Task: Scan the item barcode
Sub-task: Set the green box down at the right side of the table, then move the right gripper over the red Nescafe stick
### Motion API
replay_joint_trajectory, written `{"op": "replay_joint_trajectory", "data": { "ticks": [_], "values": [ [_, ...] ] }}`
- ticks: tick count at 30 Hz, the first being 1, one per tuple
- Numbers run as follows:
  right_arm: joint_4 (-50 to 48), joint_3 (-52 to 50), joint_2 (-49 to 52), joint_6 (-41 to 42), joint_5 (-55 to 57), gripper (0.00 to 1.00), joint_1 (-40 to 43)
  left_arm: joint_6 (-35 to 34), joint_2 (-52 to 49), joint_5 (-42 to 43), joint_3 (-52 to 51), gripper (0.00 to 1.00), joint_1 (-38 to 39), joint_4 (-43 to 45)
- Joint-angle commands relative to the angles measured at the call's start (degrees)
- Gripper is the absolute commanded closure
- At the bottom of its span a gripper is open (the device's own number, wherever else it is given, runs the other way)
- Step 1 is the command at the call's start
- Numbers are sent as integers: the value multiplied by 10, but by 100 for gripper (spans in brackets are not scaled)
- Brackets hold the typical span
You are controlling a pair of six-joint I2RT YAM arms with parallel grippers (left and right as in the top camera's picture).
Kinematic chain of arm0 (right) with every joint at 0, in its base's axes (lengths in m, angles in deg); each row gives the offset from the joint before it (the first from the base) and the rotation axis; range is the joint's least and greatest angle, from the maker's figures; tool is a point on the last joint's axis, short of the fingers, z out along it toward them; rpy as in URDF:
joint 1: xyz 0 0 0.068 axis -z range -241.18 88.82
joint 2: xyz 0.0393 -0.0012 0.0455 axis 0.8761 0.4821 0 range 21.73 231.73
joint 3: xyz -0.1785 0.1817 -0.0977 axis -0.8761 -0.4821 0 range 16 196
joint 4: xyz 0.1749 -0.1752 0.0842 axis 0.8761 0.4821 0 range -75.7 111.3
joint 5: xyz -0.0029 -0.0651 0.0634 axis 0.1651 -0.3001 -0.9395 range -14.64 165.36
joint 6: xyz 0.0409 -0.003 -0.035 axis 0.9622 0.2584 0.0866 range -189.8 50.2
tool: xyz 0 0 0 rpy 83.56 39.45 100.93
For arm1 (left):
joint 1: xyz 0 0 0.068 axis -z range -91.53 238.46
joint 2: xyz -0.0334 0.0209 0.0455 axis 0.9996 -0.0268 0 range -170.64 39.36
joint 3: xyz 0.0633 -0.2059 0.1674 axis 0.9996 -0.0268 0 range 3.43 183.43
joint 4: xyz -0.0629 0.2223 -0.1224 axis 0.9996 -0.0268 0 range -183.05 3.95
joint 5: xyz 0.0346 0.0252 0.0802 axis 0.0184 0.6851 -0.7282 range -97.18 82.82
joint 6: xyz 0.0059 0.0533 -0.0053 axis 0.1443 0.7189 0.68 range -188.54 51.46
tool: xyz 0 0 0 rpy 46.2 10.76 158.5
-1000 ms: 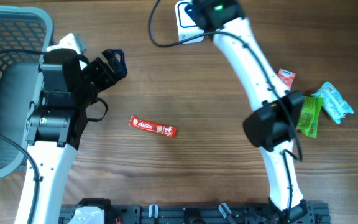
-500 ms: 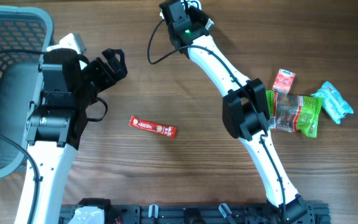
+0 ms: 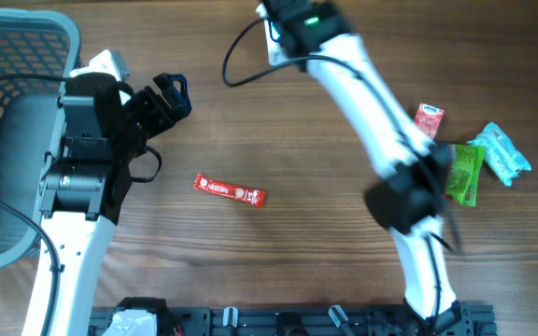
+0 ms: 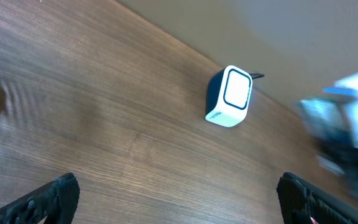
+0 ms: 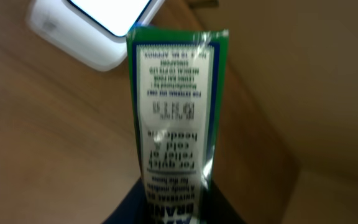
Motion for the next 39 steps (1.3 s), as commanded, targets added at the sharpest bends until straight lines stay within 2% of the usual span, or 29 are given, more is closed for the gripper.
{"op": "replay_joint_trajectory", "data": {
  "ticks": [1, 3, 7, 10, 12, 14, 18, 19, 22, 23, 25, 26, 28, 29, 30, 34, 39],
  "values": [
    [122, 10, -106, 193, -102, 96, 59, 11, -2, -2, 1, 0, -4, 1],
    [189, 7, -122, 243, -158, 96, 111, 11, -2, -2, 1, 0, -4, 1],
    [188, -45, -165, 243, -284, 96, 185, 11, -2, -2, 1, 0, -4, 1],
    [188, -174, -242, 255, -253, 96, 211, 11, -2, -2, 1, 0, -4, 1],
    [181, -272, -288, 298, -216, 96, 225, 11, -2, -2, 1, 0, -4, 1],
    [137, -376, -321, 301, -219, 96, 234, 11, -2, -2, 1, 0, -4, 1],
    [-18, -546, -329, 272, -303, 94, 234, 11, -2, -2, 1, 0, -4, 1],
    [-52, -577, -327, 271, -303, 90, 234, 11, -2, -2, 1, 0, -4, 1],
    [-156, -667, -320, 271, -281, 89, 234, 11, -2, -2, 1, 0, -4, 1],
    [-184, -688, -318, 271, -277, 77, 234, 11, -2, -2, 1, 0, -4, 1],
    [-239, -721, -315, 260, -280, 48, 234, 11, -2, -2, 1, 0, -4, 1],
    [-249, -726, -316, 260, -283, 43, 234, 11, -2, -2, 1, 0, -4, 1],
    [-246, -721, -318, 255, -317, 43, 233, 11, -2, -2, 1, 0, -4, 1],
    [-245, -716, -319, 243, -363, 34, 233, 11, -2, -2, 1, 0, -4, 1],
    [-249, -715, -320, 236, -405, 31, 233, 11, -2, -2, 1, 0, -4, 1],
    [-243, -715, -322, 126, -597, 35, 194, 11, -2, -2, 1, 0, -4, 1],
    [-251, -715, -321, 42, -592, 35, 47, 11, -2, -2, 1, 0, -4, 1]
  ]
}}
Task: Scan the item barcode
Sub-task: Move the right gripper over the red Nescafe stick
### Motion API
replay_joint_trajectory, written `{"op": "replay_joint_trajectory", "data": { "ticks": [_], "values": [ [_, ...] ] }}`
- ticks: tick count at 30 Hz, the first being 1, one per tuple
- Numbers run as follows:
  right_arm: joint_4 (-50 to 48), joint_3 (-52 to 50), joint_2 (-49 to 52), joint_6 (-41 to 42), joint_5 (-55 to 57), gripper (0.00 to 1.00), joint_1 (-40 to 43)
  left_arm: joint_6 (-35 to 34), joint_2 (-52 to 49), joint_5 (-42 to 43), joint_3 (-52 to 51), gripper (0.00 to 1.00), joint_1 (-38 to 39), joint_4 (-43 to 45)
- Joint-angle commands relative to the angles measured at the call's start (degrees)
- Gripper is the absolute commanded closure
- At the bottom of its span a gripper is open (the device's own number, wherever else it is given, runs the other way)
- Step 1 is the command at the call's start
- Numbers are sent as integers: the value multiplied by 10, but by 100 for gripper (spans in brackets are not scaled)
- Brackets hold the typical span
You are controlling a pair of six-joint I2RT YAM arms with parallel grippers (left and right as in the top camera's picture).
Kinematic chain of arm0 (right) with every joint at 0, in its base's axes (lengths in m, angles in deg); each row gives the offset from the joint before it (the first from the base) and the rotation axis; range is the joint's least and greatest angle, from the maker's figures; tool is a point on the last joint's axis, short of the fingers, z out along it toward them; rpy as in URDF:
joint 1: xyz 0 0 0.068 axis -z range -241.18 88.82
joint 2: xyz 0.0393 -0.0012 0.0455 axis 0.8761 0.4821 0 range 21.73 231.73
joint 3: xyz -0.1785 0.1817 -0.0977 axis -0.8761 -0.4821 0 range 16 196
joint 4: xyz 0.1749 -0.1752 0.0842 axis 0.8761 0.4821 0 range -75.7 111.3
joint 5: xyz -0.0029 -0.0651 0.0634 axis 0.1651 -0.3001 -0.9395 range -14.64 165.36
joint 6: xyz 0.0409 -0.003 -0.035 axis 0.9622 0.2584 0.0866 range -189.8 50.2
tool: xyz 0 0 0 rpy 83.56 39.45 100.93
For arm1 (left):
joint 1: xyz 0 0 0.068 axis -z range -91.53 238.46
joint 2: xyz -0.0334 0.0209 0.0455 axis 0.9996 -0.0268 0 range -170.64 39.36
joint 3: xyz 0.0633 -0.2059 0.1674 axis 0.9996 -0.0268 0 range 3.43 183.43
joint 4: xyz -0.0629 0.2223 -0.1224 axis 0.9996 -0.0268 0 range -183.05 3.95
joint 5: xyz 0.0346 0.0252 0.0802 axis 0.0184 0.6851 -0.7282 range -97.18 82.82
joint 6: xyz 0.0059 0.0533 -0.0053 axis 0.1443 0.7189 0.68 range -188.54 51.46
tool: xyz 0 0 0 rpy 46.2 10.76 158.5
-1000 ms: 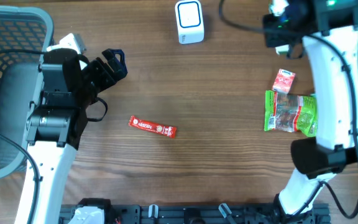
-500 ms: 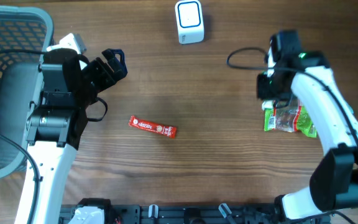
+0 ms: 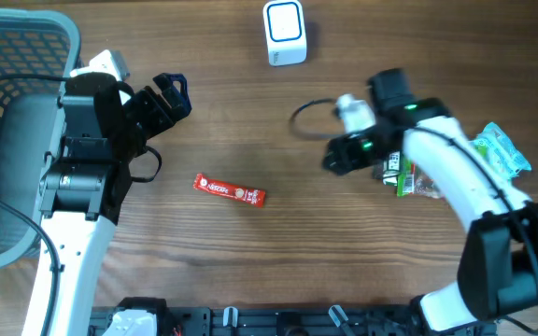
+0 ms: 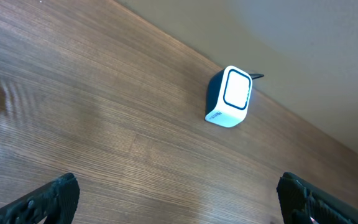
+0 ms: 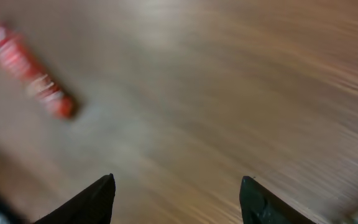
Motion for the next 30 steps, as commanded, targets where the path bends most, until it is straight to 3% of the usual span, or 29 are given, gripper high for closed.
{"op": "replay_joint_trajectory", "data": {
  "ticks": [1, 7, 10, 14, 17, 23, 26, 27, 30],
  "values": [
    [-7, 8, -4, -90, -16, 36, -109, 11, -2, -2, 1, 0, -4, 1],
    [-81, 8, 21, -82, 156, 36, -275, 11, -2, -2, 1, 0, -4, 1],
    [-131, 8, 55, -83, 183, 28, -316, 11, -2, -2, 1, 0, -4, 1],
    [-188, 8, 102, -84, 183, 27, -324, 11, -2, -2, 1, 0, -4, 1],
    [-211, 8, 137, -86, 228, 40, -324, 11, -2, -2, 1, 0, -4, 1],
    [-217, 8, 166, -104, 258, 43, -313, 11, -2, -2, 1, 0, -4, 1],
    [-189, 8, 172, -88, 259, 87, -296, 11, -2, -2, 1, 0, -4, 1],
    [-173, 8, 171, -62, 259, 93, -287, 11, -2, -2, 1, 0, -4, 1],
    [-123, 8, 171, -32, 232, 94, -254, 11, -2, -2, 1, 0, -4, 1]
  ]
}}
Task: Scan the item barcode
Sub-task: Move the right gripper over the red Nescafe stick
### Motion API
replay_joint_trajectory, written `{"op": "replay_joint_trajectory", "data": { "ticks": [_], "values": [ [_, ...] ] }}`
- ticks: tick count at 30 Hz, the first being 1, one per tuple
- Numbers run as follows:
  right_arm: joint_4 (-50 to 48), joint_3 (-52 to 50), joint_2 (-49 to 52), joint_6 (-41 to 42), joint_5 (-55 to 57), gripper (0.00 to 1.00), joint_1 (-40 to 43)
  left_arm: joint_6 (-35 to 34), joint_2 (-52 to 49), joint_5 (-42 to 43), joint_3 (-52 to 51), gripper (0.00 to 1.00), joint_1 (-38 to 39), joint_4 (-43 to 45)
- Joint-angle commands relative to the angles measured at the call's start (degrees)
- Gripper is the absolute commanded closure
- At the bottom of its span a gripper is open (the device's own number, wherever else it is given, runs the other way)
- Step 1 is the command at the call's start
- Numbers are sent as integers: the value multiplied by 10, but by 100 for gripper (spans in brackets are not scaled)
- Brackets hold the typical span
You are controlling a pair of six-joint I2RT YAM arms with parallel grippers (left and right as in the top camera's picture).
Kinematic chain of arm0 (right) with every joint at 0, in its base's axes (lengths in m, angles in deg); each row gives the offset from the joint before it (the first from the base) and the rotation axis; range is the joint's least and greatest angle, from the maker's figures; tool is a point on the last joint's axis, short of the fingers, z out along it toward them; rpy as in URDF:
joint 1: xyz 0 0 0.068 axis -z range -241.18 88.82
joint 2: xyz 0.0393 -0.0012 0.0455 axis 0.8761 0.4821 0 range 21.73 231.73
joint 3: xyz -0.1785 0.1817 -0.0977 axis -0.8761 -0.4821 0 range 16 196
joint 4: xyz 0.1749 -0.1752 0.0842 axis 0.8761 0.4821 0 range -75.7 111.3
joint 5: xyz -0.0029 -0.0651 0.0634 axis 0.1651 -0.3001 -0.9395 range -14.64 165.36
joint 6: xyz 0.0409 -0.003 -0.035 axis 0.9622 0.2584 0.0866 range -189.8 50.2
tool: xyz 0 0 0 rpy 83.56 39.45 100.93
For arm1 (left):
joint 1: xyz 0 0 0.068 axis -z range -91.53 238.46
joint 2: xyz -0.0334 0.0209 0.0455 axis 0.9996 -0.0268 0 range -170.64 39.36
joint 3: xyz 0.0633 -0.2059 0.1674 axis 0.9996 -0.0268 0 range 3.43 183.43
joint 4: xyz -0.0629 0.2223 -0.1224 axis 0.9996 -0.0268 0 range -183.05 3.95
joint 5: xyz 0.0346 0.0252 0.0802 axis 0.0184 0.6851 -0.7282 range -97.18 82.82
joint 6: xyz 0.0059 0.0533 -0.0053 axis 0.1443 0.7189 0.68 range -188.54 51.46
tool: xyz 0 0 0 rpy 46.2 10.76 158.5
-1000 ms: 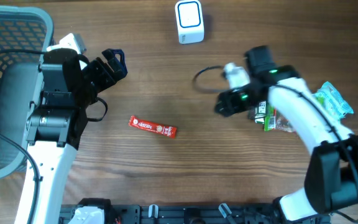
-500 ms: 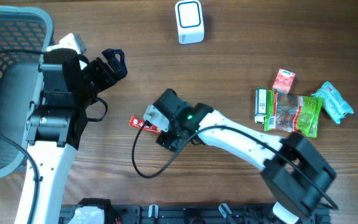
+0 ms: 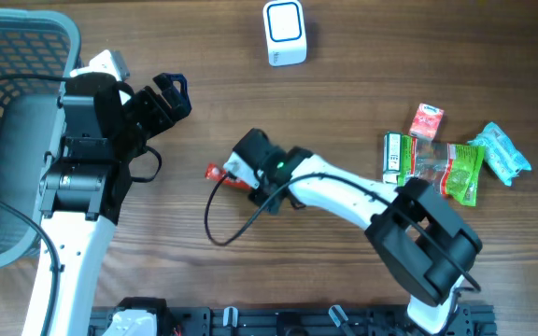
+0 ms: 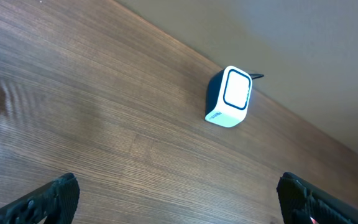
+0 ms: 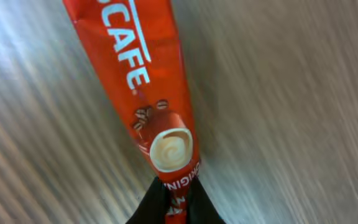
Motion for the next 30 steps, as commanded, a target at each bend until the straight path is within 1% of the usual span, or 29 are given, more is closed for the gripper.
{"op": "replay_joint_trajectory", "data": {
  "ticks": [1, 3, 6, 8, 10, 11, 12, 15, 16, 17, 19, 20, 21, 25, 26, 27, 28, 30],
  "values": [
    [56, -12, 24, 47, -10, 94, 46, 11, -2, -2, 1, 0, -4, 1],
    [99, -12, 19, 64, -27, 94, 72, 11, -2, -2, 1, 0, -4, 1],
    [163, -12, 8, 64, -44, 92, 102, 11, -2, -1, 1, 0, -4, 1],
    [173, -12, -7, 57, -43, 86, 108, 11, -2, -2, 1, 0, -4, 1],
    [172, -12, -24, 56, -44, 85, 108, 11, -2, -2, 1, 0, -4, 1],
    [172, -12, -39, 56, -44, 82, 108, 11, -2, -2, 1, 0, -4, 1],
    [171, -12, -56, 55, -43, 69, 108, 11, -2, -2, 1, 0, -4, 1],
    [166, -12, -104, 43, -43, 16, 108, 11, -2, -2, 1, 0, -4, 1],
    [161, -12, -111, 43, -44, 8, 108, 11, -2, -2, 1, 0, -4, 1],
    [152, -12, -115, 48, -44, 5, 108, 11, -2, -2, 1, 0, -4, 1],
    [134, -12, -114, 61, -44, 5, 108, 11, -2, -2, 1, 0, -4, 1],
    [124, -12, -111, 62, -43, 7, 108, 11, -2, -2, 1, 0, -4, 1],
    [116, -12, -109, 60, -44, 12, 108, 11, -2, -2, 1, 0, -4, 1],
    [75, -14, -90, 60, -43, 49, 108, 11, -2, -2, 1, 0, -4, 1],
    [64, -16, -83, 60, -44, 55, 108, 11, -2, -2, 1, 0, -4, 1],
    [60, -17, -80, 60, -44, 58, 108, 11, -2, -2, 1, 0, -4, 1],
    [58, -17, -74, 60, -44, 63, 108, 11, -2, -2, 1, 0, -4, 1],
    [58, -17, -65, 60, -44, 68, 107, 11, -2, -2, 1, 0, -4, 1]
  ]
}}
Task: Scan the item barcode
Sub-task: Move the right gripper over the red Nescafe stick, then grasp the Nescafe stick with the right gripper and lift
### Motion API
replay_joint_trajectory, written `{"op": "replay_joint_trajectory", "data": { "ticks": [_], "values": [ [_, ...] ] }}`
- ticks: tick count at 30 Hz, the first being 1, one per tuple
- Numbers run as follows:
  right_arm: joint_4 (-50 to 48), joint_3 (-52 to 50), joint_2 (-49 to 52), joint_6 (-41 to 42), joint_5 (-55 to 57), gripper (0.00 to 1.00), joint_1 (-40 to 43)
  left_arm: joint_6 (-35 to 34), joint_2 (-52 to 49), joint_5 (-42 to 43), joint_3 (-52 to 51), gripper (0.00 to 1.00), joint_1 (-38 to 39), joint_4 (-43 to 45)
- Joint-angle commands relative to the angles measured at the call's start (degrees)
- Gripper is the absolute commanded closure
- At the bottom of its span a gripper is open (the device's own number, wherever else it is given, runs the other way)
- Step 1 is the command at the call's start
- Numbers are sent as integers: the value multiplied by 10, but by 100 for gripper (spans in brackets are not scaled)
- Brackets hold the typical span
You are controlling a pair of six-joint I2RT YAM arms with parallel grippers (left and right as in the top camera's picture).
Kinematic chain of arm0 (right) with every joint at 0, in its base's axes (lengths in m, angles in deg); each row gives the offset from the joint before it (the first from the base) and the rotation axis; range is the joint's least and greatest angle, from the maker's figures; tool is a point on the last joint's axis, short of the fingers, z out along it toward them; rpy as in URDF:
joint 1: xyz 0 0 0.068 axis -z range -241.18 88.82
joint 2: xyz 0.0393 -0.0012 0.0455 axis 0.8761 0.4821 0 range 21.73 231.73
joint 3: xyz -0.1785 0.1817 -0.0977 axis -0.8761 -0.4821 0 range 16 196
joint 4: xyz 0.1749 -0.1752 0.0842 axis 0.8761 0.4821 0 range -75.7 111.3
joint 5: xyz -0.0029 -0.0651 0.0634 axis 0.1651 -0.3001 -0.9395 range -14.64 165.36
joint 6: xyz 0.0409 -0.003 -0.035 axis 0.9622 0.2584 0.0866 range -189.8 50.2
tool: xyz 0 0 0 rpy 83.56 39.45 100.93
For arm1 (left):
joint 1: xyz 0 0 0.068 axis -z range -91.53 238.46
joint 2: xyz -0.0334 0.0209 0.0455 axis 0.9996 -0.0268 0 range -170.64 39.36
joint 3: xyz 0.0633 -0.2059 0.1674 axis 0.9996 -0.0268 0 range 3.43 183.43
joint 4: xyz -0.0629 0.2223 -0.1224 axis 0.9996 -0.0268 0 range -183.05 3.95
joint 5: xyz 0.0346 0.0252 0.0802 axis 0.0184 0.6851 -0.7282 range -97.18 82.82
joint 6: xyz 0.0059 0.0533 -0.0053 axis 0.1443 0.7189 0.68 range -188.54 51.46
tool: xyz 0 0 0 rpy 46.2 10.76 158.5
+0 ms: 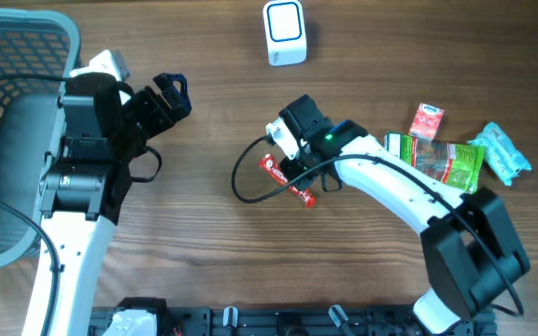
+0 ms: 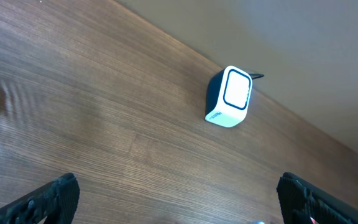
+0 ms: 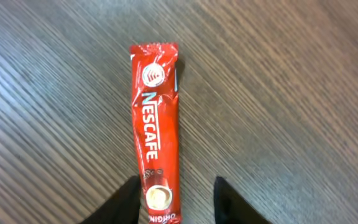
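Observation:
A red Nescafe sachet (image 1: 290, 182) lies flat on the wooden table near the middle. In the right wrist view the sachet (image 3: 157, 130) runs lengthwise away from the camera. My right gripper (image 3: 178, 202) is open just over it, with the sachet's near end between the fingers, close to the left one. Seen from overhead, the right gripper (image 1: 290, 161) points down at the sachet. The white scanner (image 1: 284, 32) stands at the far edge, also in the left wrist view as the scanner (image 2: 230, 96). My left gripper (image 2: 179, 199) is open and holds nothing, raised at the left (image 1: 168, 97).
A grey basket (image 1: 7, 112) fills the left edge. At the right lie green packets (image 1: 437, 159), a small red packet (image 1: 428, 119) and a teal packet (image 1: 502, 154). A black cable loop (image 1: 248, 182) hangs from the right arm beside the sachet.
My right gripper was shut on the red sachet left of centre. Now the sachet lies further right, turned to a different angle, and the gripper is open over it. The left arm has not moved.
My right gripper first held a green sachet up near the scanner. Then it was open over the table, the green sachet lying with the packets at the right. It then was shut on the red sachet, which now lies released further right.

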Motion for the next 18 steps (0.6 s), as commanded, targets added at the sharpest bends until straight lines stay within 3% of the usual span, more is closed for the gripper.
{"op": "replay_joint_trajectory", "data": {
  "ticks": [1, 6, 11, 18],
  "values": [
    [-2, -7, 29, 1, -7, 69, -2, 11, -2, -2, 1, 0, -4, 2],
    [-24, -7, 51, -1, -20, 71, -3, 11, -2, -2, 1, 0, -4, 2],
    [-47, -7, 77, -23, -31, 79, -10, 11, -2, -2, 1, 0, -4, 2],
    [-57, -7, 101, -30, -26, 70, -17, 11, -2, -1, 1, 0, -4, 2]
  ]
}}
